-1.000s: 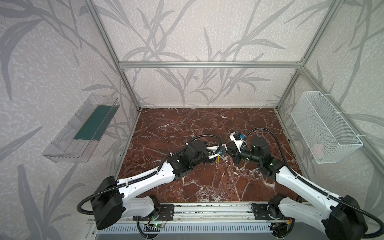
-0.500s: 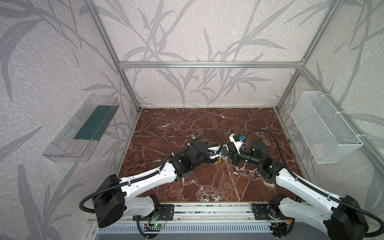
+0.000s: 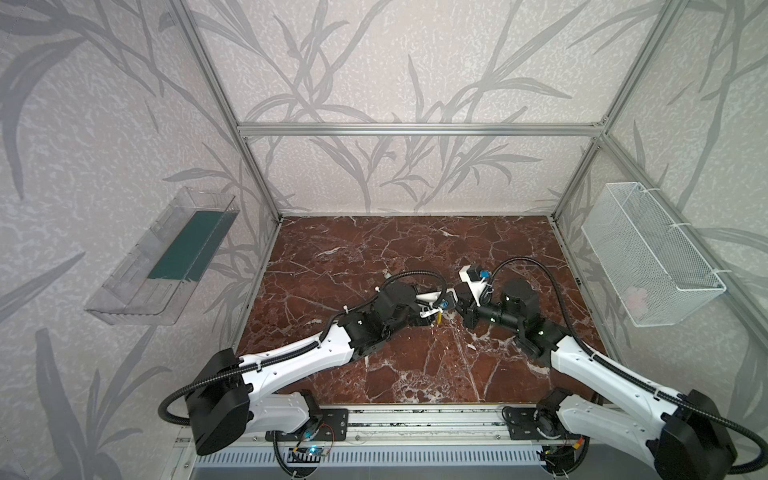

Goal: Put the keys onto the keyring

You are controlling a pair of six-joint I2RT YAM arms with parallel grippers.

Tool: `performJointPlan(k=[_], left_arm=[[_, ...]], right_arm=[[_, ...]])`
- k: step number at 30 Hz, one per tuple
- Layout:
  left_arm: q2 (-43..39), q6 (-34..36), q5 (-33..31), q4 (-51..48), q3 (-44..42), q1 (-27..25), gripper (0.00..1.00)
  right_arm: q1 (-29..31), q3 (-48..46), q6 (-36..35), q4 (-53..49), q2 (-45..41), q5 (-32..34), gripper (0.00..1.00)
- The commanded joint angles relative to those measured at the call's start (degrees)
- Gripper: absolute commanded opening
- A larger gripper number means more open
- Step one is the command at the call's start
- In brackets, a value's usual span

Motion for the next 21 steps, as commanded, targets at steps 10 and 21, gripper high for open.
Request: performJointPlan(k=[10, 21], left_arm=[[0.7, 1.4, 0.0, 1.1, 0.4, -0.4, 0.00], [-0.2, 3.7, -0.1, 1.4, -0.7, -0.5, 0.00]], right_arm=[[0.3, 1.5, 0.8, 1.9, 0.8, 1.3, 0.00], [0.3, 1.1, 2.5, 3.4, 0.9, 3.1, 0.00]])
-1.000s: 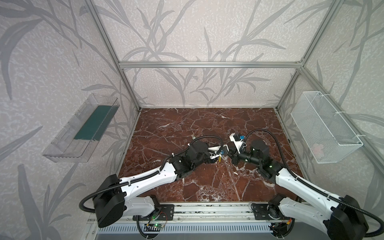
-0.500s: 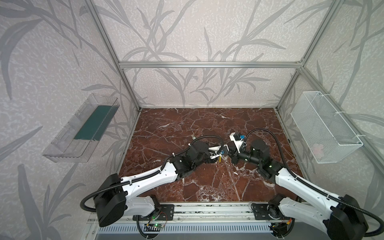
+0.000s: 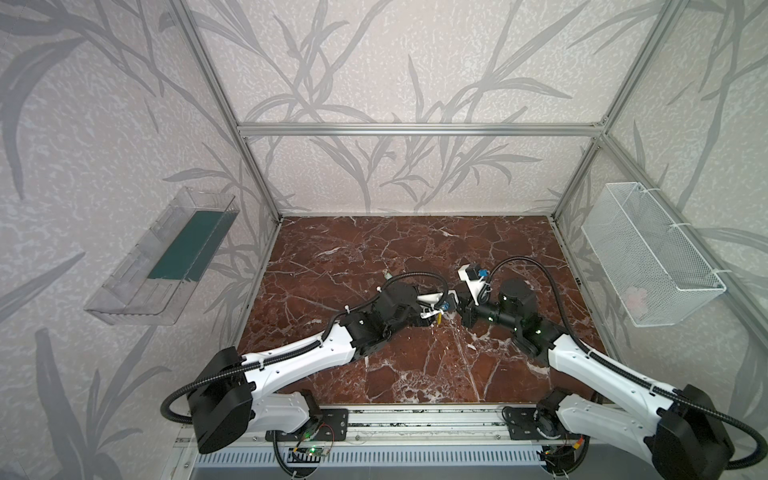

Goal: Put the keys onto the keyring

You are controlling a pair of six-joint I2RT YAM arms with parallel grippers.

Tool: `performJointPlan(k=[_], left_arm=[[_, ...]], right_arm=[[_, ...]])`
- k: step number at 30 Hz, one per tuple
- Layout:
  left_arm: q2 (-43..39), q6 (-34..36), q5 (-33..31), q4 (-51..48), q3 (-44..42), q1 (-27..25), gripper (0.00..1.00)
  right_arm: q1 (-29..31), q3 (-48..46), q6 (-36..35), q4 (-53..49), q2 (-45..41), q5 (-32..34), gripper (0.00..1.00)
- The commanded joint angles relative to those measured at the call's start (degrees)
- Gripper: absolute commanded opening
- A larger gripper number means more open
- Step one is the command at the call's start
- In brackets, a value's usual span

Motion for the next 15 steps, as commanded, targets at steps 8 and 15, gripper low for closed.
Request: performJointPlan(k=[8, 15], left_arm=[[-0.9, 1.9, -0.6, 1.4, -0.9, -0.5, 0.00], [-0.7, 2.3, -1.2, 1.2, -0.7, -0.8, 0.00]], right_arm=[[0.2, 1.1, 0.6, 3.5, -0.4, -0.9, 0.00], [0.3, 1.7, 0.5, 3.2, -0.1, -1.7, 0.00]])
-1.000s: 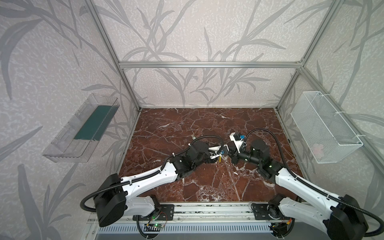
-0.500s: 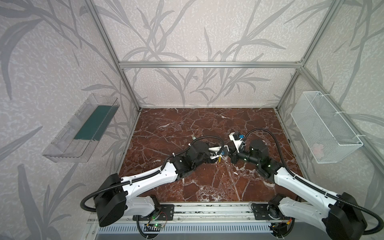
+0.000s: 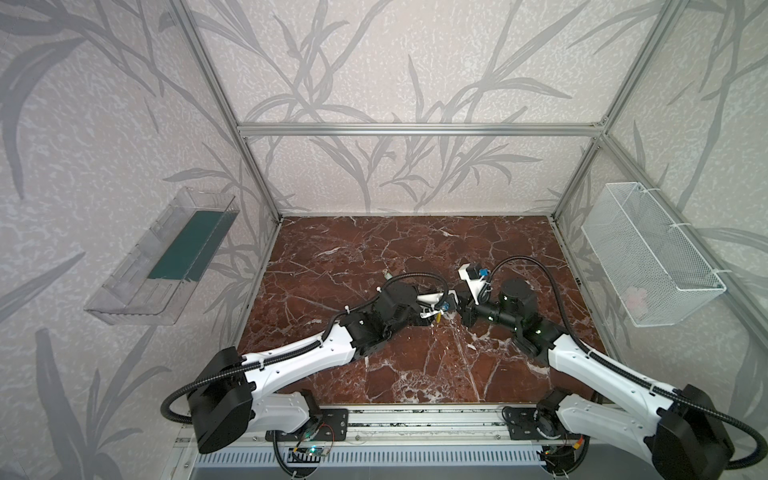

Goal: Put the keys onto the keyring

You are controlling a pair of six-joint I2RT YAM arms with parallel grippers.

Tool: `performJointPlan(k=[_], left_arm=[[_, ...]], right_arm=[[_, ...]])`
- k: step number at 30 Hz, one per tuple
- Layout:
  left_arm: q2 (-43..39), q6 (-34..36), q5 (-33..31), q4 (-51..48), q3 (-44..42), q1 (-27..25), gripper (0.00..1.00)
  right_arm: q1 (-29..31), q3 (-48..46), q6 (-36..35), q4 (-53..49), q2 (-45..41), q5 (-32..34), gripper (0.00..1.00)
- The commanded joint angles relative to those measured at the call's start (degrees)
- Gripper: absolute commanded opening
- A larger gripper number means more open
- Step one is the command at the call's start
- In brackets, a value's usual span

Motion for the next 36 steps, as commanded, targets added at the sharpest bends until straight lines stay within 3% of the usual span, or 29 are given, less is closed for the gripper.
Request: performJointPlan(k=[1, 17, 32, 36], left_arm=[[-0.7, 1.5, -0.5, 0.8, -0.8, -0.7, 0.00], [-2.0, 4.7, 0.3, 1.6, -2.1, -1.2, 0.00], [-4.3, 3.8, 0.9, 4.6, -4.1, -1.2, 0.00], [-3.5, 3.7, -1.4, 5.2, -3.6, -1.2, 0.00]], right_arm=[[0.3, 1.7, 0.1, 2.1, -0.2, -0.7, 0.00], [-0.1, 0.5, 0.7, 0.6, -1.3, 2.5, 0.00], [-1.3, -0.5, 1.1, 0.3, -1.0, 0.4, 0.00], [-1.2, -0.8, 1.3, 0.8, -1.3, -1.5, 0.00]])
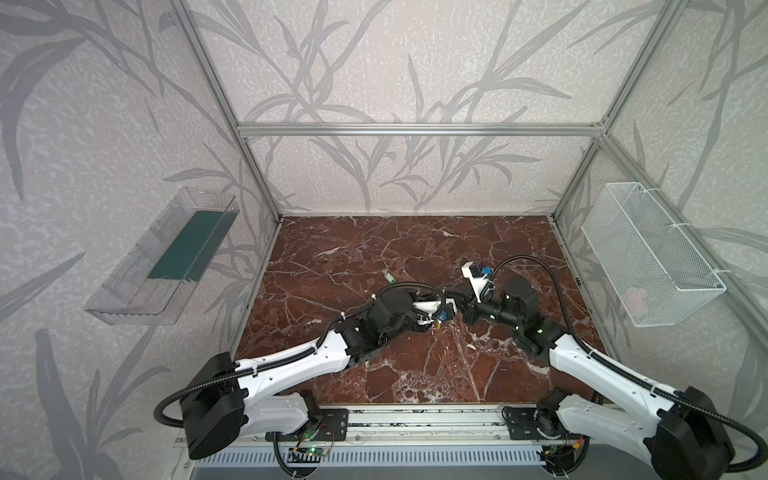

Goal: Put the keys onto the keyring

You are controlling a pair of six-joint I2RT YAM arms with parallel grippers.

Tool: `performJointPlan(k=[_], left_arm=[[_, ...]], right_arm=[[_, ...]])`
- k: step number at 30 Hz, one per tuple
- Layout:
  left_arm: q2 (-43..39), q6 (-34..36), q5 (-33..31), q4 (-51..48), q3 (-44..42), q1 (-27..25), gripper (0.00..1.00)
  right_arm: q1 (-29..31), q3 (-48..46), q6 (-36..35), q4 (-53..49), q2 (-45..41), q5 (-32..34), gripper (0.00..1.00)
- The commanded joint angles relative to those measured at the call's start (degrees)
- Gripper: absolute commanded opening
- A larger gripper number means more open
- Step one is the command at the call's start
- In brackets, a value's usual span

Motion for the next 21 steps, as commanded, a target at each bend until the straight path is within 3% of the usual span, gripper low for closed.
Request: performJointPlan(k=[1, 8, 21], left_arm=[[-0.4, 0.5, -2.0, 3.0, 0.0, -0.2, 0.00], [0.4, 1.4, -5.3, 6.6, -0.1, -0.2, 0.00], [0.9, 1.9, -3.7, 8.2, -0.9, -0.5, 0.00]], right_arm=[[-0.1, -1.0, 0.6, 1.5, -1.1, -2.5, 0.00], [-0.2, 0.0, 0.9, -0.2, 0.6, -6.5, 0.00], [-0.1, 1.9, 2.4, 2.2, 0.6, -5.5, 0.00]])
